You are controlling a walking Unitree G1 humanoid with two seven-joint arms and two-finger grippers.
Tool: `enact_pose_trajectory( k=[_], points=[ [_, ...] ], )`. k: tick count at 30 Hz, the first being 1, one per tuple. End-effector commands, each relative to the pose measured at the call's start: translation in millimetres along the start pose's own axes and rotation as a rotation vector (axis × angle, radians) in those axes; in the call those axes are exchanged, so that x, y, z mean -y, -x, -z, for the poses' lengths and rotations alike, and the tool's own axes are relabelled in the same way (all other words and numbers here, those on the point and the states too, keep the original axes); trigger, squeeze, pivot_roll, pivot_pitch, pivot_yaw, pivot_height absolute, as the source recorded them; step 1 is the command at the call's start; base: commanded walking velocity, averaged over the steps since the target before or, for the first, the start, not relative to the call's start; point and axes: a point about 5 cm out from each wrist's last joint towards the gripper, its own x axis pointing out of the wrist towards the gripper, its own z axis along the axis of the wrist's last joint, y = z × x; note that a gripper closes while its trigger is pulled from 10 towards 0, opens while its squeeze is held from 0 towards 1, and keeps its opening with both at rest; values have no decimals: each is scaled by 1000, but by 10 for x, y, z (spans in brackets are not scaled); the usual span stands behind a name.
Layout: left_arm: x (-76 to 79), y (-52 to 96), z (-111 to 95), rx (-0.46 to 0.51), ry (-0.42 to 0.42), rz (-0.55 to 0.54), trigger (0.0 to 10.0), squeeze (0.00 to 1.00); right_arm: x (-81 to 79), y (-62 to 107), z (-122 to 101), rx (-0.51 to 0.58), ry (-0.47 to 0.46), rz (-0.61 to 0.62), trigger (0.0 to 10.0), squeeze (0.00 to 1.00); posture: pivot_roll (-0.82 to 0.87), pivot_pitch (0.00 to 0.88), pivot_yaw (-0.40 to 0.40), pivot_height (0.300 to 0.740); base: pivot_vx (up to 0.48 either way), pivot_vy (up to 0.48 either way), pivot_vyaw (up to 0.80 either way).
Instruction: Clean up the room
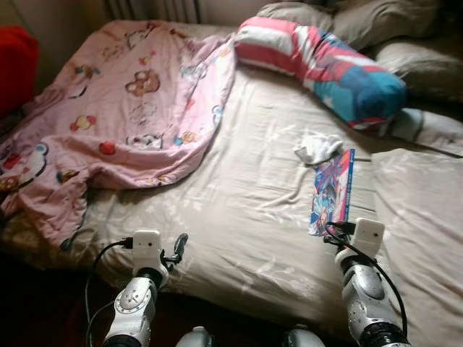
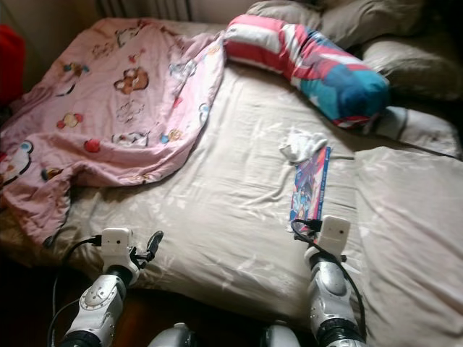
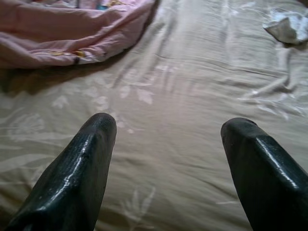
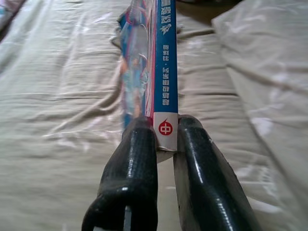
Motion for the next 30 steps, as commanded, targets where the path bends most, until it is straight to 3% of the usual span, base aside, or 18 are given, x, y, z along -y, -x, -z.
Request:
enact_pose_trajectory(
  k=[1, 10, 25, 30],
  points=[
    [-33, 31, 46, -25, -4, -8, 10000, 0, -14, -25, -51, 15, -11, 2, 10000, 0, -3, 201, 39, 694, 0, 0, -606],
    [-36, 32, 48, -27, -5, -5, 10000, 0, -36, -21, -31, 14, -7, 7, 10000, 0, 1, 198, 42, 690, 0, 0, -537],
    [-33, 21, 41, -30, -8, -3, 10000, 0, -58, -41, -46, 7, 12, -4, 10000, 0, -1, 192, 43, 686, 0, 0, 0],
    [-30, 19, 39, -29, -10, -1, 10000, 0, -68, -43, -41, 2, 25, -8, 10000, 0, 1, 190, 43, 661, 0, 0, 0]
  ],
)
